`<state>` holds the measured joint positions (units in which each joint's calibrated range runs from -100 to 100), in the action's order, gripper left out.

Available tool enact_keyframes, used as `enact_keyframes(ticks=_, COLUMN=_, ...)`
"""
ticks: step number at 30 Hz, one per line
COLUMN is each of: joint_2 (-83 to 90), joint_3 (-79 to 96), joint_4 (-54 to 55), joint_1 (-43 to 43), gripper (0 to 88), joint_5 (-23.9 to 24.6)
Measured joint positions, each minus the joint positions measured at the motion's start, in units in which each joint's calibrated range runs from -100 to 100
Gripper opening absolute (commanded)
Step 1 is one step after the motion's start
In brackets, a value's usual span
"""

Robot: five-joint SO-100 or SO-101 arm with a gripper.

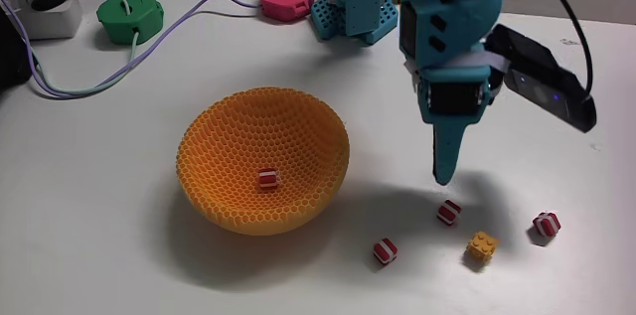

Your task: Place cube pieces into the yellow basket

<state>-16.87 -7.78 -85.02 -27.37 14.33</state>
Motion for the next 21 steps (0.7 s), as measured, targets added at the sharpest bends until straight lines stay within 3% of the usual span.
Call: enact_keyframes(ticks=21, joint_2=-19.1, joint_3=-12.9, joint_4=6.0, joint_1=-1.4, gripper=17.1, joint_5=1.0)
